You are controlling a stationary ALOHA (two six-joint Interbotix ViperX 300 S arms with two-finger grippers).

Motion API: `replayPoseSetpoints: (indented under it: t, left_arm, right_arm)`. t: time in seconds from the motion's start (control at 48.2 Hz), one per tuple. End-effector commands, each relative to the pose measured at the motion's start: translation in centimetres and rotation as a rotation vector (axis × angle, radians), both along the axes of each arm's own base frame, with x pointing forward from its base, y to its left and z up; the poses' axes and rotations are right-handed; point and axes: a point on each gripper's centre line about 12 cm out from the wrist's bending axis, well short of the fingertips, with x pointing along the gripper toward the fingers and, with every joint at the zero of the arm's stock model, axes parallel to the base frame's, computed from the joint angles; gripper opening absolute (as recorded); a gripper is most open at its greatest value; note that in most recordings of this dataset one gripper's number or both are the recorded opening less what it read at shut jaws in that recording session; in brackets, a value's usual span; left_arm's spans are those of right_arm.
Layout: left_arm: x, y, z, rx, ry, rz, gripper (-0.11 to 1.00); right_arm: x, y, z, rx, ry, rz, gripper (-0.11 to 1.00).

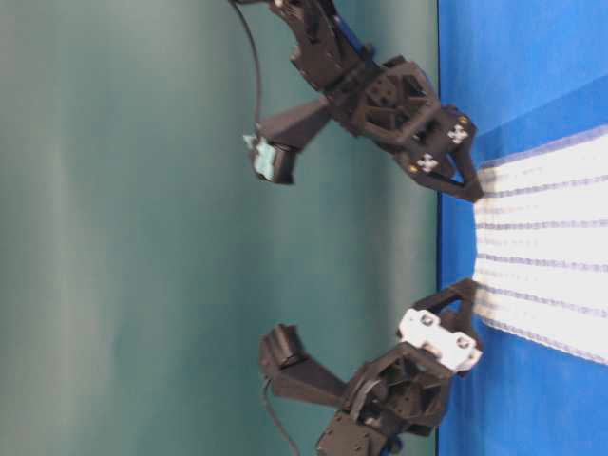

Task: Fold the blue towel.
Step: 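Move both grippers to the strip's top end and grasp its corners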

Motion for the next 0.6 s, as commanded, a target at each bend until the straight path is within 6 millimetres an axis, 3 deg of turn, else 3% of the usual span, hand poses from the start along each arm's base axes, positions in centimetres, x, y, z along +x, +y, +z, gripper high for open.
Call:
replayPoseSetpoints:
  t: [0.0, 0.187, 0.27, 0.478, 0.581]
  left_arm:
    - [0.6, 0.6, 0.5, 0.016, -0.023, 0.005, 0.85]
    - [0.6, 0.6, -0.4, 0.004, -0.001, 0.004, 0.8]
    - [0.4, 0.4, -0.6, 0.0, 0.005, 0.002, 0.72]
    - [0.7, 0.1, -0.6, 0.005, 0.016, -0.016, 0.23]
    - [0.9, 0.0, -0.5, 0.033, 0.029, -0.042, 0.04]
  right_arm:
    - [0.8, -0.6, 0.8, -0.025, -0.034, -0.004, 0.9]
    - [1.1, -0.8, -0.2, -0.021, -0.021, -0.003, 0.88]
    - [1.1, -0.7, -0.5, -0.017, -0.016, -0.004, 0.81]
    - [1.3, -0.4, -0.5, -0.017, -0.012, 0.006, 0.28]
    - [1.2, -0.4, -0.6, -0.013, -0.011, 0.005, 0.1]
